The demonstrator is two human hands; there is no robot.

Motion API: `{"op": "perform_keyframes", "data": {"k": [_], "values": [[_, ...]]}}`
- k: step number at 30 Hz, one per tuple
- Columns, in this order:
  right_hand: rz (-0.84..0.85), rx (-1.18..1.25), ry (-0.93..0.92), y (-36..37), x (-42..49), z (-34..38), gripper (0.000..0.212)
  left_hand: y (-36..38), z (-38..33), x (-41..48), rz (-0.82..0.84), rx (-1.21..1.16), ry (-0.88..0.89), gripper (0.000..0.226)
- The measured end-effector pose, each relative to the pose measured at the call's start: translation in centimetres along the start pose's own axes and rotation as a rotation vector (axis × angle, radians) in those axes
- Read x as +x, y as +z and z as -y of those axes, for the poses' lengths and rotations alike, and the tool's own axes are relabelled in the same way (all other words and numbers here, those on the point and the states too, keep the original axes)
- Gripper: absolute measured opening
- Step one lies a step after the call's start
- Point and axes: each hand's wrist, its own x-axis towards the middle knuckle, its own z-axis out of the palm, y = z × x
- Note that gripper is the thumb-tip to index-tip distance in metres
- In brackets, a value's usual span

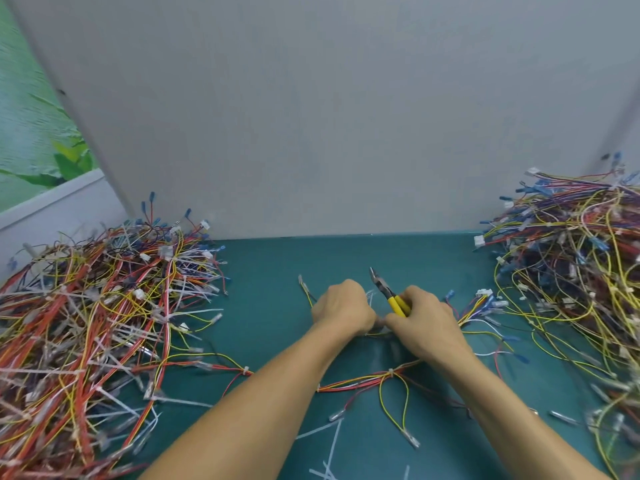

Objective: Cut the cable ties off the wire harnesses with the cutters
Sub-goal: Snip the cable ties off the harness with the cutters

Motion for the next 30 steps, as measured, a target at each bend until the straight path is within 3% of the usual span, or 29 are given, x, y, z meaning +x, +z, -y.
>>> {"op": "perform_keyframes", "data": {"k": [5,13,15,18,24,26,30], "values": [[-0.016,0.039,-0.007,-0.1,0.2,-0.4,0.016,0.4,-0.1,0.1,0.087,-0.086,0.015,0.021],[0.017,0.112,0.069,-1.0,1.0,-0.2,0.011,-0.5,2.4,-0.4,0.128,-0.4,0.118,0.016],[0.047,0.092,0.084,-1.4,1.2,-0.1,0.011,-1.2,3.6,-0.5,0.158,-0.314,0.234,0.012],[0.105,0.056,0.098,-1.7,1.4,0.0,0.011,-2.0,5.1,-0.9,0.172,0.018,0.413,0.019],[0.169,0.011,0.099,-1.6,1.4,0.9,0.015,-1.5,5.4,-1.6,-0.063,0.426,0.643,0.023],[0.187,0.006,0.093,-1.4,1.4,1.4,0.016,-1.4,5.5,-1.9,-0.135,0.481,0.711,0.021],[0.191,0.019,0.084,-1.1,1.6,2.3,0.018,-1.8,6.1,-3.0,-0.345,0.369,0.887,0.01]]}}
